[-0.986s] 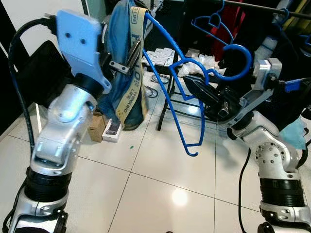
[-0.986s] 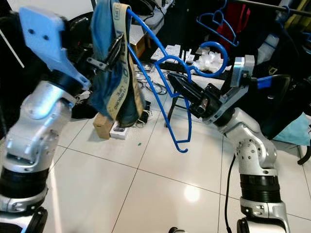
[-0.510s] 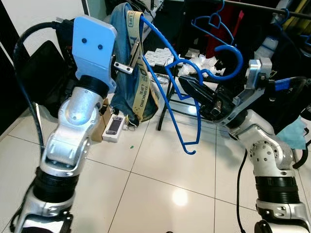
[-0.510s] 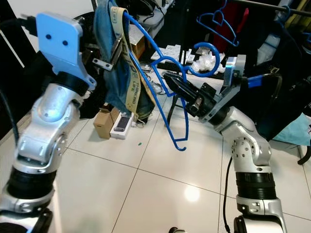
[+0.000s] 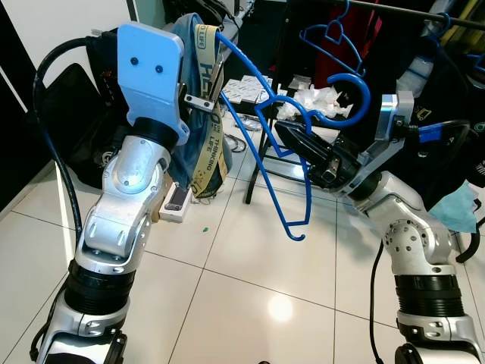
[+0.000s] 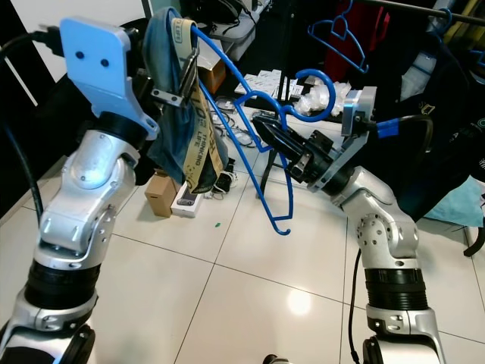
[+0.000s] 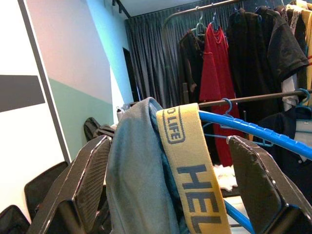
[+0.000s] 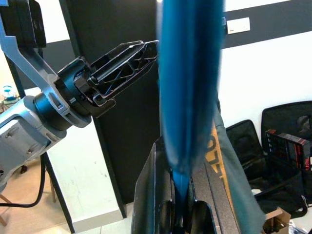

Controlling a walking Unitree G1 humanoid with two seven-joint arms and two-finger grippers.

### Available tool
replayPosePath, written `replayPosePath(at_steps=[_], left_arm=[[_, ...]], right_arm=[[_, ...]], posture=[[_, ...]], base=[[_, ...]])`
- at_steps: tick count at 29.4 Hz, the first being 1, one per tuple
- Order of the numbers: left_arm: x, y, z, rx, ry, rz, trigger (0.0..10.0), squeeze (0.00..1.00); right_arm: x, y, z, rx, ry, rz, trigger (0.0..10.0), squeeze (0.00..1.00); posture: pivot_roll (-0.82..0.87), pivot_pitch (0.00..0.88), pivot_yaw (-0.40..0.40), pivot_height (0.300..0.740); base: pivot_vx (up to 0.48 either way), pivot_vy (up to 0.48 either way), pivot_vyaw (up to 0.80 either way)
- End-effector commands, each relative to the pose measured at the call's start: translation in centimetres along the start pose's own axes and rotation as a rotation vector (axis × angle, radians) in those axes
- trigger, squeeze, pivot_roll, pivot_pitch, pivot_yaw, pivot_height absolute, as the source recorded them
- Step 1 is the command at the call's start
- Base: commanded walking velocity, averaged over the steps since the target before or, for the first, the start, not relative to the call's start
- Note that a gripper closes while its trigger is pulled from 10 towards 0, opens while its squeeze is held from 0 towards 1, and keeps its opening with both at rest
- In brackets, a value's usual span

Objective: Hang hanger

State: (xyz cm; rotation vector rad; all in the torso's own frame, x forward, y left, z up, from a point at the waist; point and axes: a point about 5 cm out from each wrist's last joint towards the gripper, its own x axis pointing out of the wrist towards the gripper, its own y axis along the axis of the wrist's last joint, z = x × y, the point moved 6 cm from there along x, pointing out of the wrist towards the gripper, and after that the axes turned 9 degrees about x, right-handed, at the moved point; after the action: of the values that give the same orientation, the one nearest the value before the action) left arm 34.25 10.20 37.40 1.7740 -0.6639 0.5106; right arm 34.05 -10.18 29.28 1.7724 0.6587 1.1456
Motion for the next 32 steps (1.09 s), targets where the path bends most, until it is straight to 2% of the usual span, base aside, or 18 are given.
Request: replayPosePath(at_steps=[1, 15, 22, 23, 25, 26, 27, 32], left_arm=[[0.2, -0.2, 0.3, 0.006, 0.002, -0.020, 10.0, 0.00], [0.0, -0.3, 2.1, 0.025, -0.038, -0.034, 10.0, 0.00], [0.0, -0.6, 1.9, 0.036, -0.024, -0.049, 10.0, 0.00], [0.0, -1.0, 1.2, 0.053, 0.009, -0.072, 4.6, 0.00], [0.0, -1.0, 1.2, 0.053, 0.009, -0.072, 4.6, 0.00], [0.0, -1.4, 0.5, 0.064, 0.041, -0.089, 0.1, 0.00], [0.0, -1.7, -0.2, 0.081, 0.070, -0.108, 0.0, 0.00], [-0.1, -2.0, -0.9, 0.094, 0.097, -0.125, 0.0, 0.00]], right_arm=[[0.4, 0.0, -0.2, -0.012, 0.011, 0.001, 10.0, 0.00], [0.6, -0.1, -0.1, -0.015, 0.011, 0.004, 10.0, 0.00], [0.7, 0.0, -0.2, -0.018, 0.013, 0.005, 10.0, 0.00], [0.7, 0.1, -0.2, -0.019, 0.015, 0.006, 10.0, 0.00], [0.7, 0.1, -0.2, -0.019, 0.015, 0.006, 10.0, 0.00], [0.6, 0.1, -0.2, -0.019, 0.016, 0.007, 10.0, 0.00], [0.6, 0.2, -0.3, -0.019, 0.018, 0.008, 10.0, 0.00], [0.6, 0.2, -0.3, -0.018, 0.021, 0.009, 10.0, 0.00]], posture=[[-0.01, 0.134, 0.002, 0.740], [-0.01, 0.136, 0.003, 0.740], [-0.01, 0.137, 0.002, 0.740], [-0.01, 0.137, 0.002, 0.740], [-0.01, 0.137, 0.002, 0.740], [-0.01, 0.137, 0.002, 0.740], [-0.01, 0.138, 0.002, 0.740], [-0.01, 0.139, 0.002, 0.740]], base=[[0.000, 0.000, 0.00], [0.000, 0.000, 0.00], [0.000, 0.000, 0.00], [0.000, 0.000, 0.00], [0.000, 0.000, 0.00], [0.000, 0.000, 0.00], [0.000, 0.000, 0.00], [0.000, 0.000, 0.00]])
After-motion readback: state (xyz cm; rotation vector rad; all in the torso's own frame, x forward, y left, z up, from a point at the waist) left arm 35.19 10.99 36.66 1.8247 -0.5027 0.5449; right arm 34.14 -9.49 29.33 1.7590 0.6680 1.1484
